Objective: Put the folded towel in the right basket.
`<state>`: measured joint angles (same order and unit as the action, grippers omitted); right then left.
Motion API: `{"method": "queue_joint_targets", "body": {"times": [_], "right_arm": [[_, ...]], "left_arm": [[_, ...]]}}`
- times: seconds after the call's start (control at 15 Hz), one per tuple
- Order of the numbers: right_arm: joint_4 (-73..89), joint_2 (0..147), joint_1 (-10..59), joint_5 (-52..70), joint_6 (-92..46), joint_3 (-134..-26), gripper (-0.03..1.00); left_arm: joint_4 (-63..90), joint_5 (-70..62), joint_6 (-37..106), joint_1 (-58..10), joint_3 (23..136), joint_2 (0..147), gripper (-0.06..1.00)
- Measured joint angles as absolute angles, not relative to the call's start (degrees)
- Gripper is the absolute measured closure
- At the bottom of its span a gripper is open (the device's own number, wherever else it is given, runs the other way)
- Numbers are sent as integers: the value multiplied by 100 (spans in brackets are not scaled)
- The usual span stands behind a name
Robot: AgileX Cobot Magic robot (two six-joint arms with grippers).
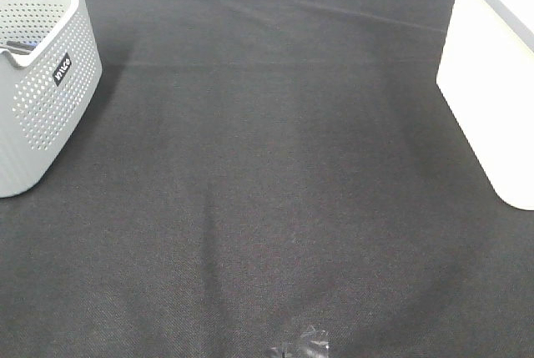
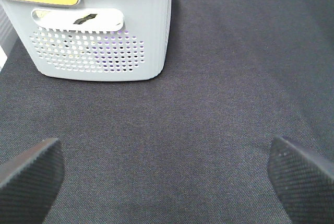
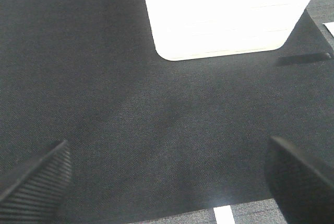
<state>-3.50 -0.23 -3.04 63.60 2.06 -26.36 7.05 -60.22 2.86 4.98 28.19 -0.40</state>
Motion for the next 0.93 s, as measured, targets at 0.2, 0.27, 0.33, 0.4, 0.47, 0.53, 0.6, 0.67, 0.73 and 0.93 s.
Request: {"method": "queue_joint_targets", "body": {"times": [0.2,0.27,0.33,0.4,0.47,0.53,0.6,0.67,0.73,0.93], "right_arm": [[-350,-23,-304,6360,206,-2636,1],[-350,-23,-304,6360,206,-2636,1],[-350,-23,-304,6360,206,-2636,1],[-350,-23,-304,6360,206,-2636,1],[-350,-23,-304,6360,206,-2636,1],[-350,-23,-304,6360,206,-2636,1],[-350,-23,-304,6360,206,-2636,1],[-350,-23,-304,6360,206,-2636,1],[-350,-23,-304,6360,206,-2636,1],[-350,-23,-304,6360,206,-2636,1]], "left_arm": [[705,-6022,286,498,2819,-40,-5],[705,-6022,286,498,2819,-40,-5],[705,-6022,286,498,2819,-40,-5],[705,-6022,286,498,2819,-40,-5],[705,-6022,286,498,2819,-40,-5],[705,-6022,286,498,2819,-40,-5],[705,-6022,286,498,2819,-40,-5],[705,-6022,286,498,2819,-40,-5],[705,-6022,286,498,2819,-40,-5],[705,-6022,286,498,2819,-40,-5]]}}
